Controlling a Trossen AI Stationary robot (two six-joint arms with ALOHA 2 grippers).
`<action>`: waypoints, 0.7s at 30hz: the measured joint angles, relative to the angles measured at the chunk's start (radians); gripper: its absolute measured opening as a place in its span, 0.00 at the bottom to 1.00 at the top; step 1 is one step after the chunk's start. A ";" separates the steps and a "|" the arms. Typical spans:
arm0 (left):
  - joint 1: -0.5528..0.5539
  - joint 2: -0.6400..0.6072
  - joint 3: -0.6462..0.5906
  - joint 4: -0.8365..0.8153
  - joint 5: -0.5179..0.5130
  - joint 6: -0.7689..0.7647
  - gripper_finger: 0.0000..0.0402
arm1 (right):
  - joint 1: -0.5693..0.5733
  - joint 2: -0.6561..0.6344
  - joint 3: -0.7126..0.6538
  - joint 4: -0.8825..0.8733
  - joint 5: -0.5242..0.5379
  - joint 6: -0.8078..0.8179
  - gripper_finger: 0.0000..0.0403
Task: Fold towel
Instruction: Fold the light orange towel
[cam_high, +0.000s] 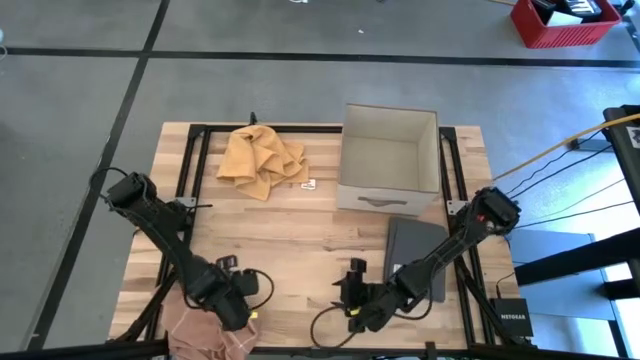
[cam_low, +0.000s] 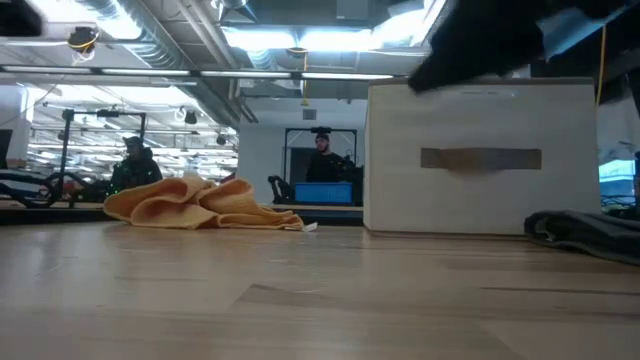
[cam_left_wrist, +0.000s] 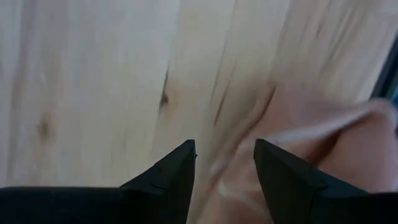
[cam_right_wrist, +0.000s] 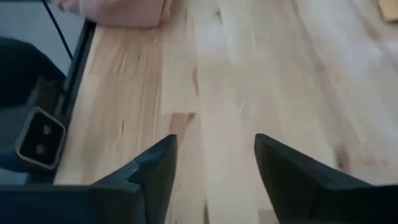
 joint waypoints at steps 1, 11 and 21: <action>-0.013 0.000 -0.001 -0.002 0.006 -0.025 0.40 | 0.003 0.018 -0.001 0.016 0.007 -0.001 0.59; -0.109 0.000 -0.001 0.079 0.094 -0.040 0.40 | -0.006 0.106 -0.001 0.099 -0.091 -0.075 0.63; -0.177 0.014 0.000 0.018 0.127 0.034 0.40 | -0.007 0.106 -0.001 0.125 -0.090 -0.078 0.62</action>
